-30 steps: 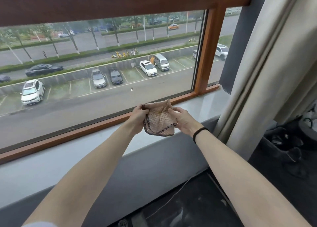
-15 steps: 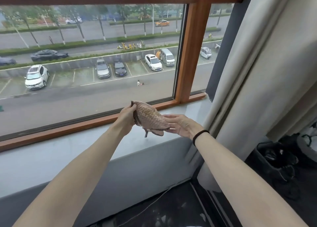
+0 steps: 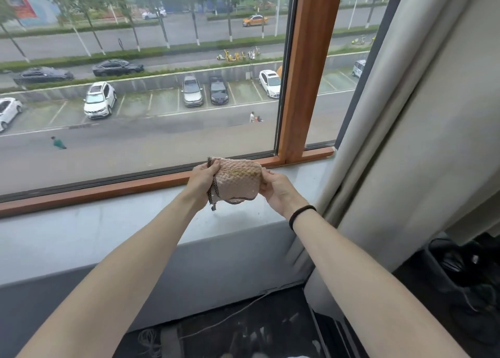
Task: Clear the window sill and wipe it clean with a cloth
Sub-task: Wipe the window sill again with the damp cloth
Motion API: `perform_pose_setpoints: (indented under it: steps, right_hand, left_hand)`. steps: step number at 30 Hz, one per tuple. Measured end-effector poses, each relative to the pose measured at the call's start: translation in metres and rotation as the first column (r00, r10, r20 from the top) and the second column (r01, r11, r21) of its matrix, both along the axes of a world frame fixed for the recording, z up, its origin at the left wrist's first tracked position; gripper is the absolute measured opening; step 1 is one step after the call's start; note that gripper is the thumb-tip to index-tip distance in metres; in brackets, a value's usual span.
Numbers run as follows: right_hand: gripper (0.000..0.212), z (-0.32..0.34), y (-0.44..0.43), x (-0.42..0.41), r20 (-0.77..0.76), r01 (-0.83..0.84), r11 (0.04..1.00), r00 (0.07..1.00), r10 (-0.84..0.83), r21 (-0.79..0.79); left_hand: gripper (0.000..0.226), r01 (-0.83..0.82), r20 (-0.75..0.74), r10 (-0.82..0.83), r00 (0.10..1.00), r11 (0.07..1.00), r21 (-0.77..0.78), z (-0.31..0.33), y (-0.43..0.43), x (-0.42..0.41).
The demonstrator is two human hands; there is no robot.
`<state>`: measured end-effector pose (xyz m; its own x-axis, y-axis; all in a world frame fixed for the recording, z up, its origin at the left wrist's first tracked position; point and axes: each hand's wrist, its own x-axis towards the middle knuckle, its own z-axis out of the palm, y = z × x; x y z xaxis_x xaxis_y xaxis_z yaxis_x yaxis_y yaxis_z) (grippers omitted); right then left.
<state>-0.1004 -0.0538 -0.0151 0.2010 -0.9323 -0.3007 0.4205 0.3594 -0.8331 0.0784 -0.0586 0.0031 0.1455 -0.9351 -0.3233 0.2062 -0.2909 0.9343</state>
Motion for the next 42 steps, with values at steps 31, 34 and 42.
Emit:
perform_pose_setpoints:
  steps: [31, 34, 42]
  right_hand:
    - [0.029, 0.046, -0.037, -0.038, -0.280, 0.111, 0.979, 0.947, -0.156, -0.170]
    - [0.029, 0.051, -0.038, -0.039, -0.328, 0.097, 0.987, 0.935, -0.136, -0.131]
    - [0.006, 0.043, -0.028, -0.046, -0.316, 0.038, 0.998, 0.948, -0.021, 0.047]
  left_hand:
    - [0.054, 0.446, 0.197, -0.408, 0.892, 0.866, -0.225, 0.029, -0.063, -0.004]
    - [0.060, 0.485, 0.185, -0.454, 0.872, 0.855, -0.184, 0.033, -0.067, -0.002]
    - [0.041, 0.678, -0.249, -0.659, 0.710, 0.735, -0.014, 0.026, -0.062, 0.000]
